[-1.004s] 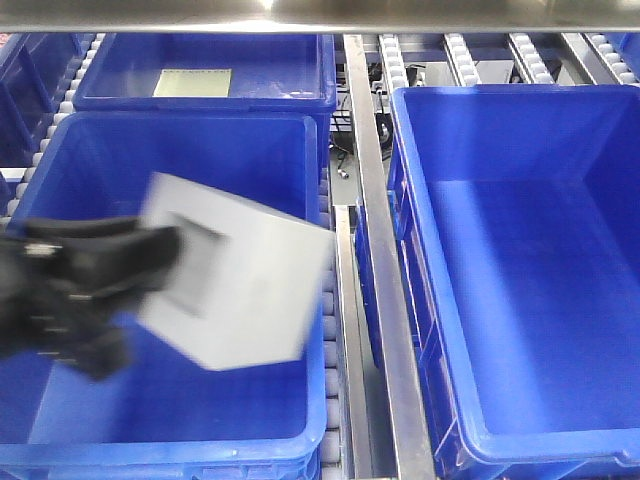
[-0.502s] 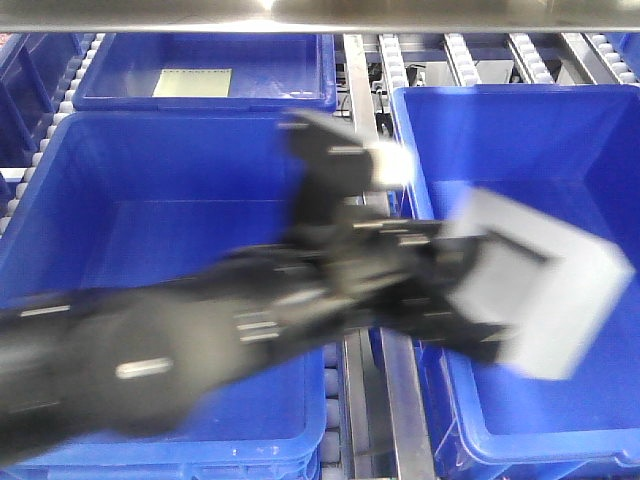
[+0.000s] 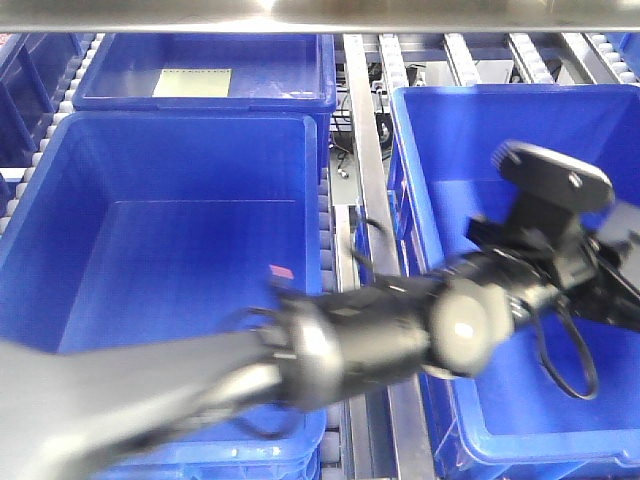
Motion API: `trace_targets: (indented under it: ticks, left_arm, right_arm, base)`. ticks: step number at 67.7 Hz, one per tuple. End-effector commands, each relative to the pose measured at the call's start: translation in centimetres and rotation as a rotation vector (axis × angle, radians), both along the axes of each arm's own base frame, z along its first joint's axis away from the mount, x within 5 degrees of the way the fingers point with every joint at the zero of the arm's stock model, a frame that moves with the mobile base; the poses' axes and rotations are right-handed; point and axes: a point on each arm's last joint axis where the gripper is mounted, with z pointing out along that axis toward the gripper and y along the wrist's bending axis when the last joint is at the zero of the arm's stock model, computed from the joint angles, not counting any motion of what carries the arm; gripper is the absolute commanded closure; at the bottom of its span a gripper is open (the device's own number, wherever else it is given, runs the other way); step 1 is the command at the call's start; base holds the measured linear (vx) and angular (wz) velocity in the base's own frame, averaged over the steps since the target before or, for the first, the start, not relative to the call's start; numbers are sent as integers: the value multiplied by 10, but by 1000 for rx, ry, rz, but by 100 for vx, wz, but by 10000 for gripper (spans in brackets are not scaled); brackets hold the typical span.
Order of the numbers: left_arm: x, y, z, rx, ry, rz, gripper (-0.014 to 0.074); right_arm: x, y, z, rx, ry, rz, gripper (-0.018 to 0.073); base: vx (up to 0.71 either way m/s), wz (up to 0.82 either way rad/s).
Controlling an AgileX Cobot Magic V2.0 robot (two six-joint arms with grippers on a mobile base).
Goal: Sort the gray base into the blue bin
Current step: 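Swing the left arm over the farther blue bin and release the block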
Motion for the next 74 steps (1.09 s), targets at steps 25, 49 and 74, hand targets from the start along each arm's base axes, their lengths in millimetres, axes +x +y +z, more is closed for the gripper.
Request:
trace_targets:
  ticks: [25, 49, 74]
  left_arm:
    - [4, -19, -10, 20, 39, -58, 445]
    - [2, -19, -10, 30, 49, -72, 306]
    - [-20, 3, 53, 122, -100, -212, 543]
  right_arm:
    - [0, 0, 6, -26, -72, -5, 564]
    - [0, 0, 6, -26, -72, -5, 564]
    - [0, 0, 6, -26, -72, -5, 564]
  base:
    - [0, 0]
    - [0, 0]
    - [0, 0]
